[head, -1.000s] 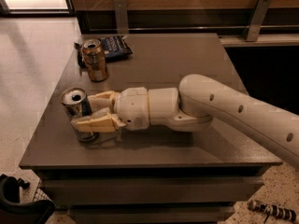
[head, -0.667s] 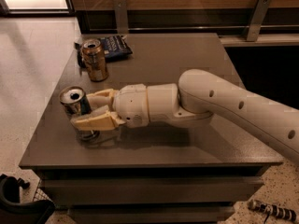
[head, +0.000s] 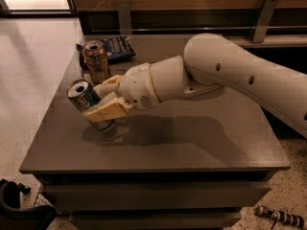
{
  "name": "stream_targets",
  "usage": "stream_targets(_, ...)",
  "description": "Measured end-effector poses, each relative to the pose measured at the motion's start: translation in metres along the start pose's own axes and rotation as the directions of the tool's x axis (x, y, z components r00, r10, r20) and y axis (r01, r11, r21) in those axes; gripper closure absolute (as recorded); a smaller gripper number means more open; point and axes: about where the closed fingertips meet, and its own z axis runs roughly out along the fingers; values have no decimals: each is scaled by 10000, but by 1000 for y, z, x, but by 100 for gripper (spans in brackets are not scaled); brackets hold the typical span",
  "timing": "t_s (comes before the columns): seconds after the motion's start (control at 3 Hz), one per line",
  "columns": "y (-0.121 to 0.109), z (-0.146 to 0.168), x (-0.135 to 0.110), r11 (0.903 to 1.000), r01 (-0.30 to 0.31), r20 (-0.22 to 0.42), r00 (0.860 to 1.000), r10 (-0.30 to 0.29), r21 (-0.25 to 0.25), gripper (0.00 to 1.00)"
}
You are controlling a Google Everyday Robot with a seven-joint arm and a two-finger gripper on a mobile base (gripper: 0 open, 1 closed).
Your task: Knock redbull can over
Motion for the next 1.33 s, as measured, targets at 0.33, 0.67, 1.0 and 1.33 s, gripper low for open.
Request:
stream_targets(0.33,-17,-6,3,9991,398,-1576,9868,-376,109,100)
stream_targets(0.67,-27,-6,6,9967,801,-2952,9527,-726,132,100)
stream_targets(1.0,-29,-4,11,9922,1239,-4463,8888,-1042,151,100)
stream_targets(1.33,-28,-8,16,9857,1673,-5806,8048,-1236,222,100)
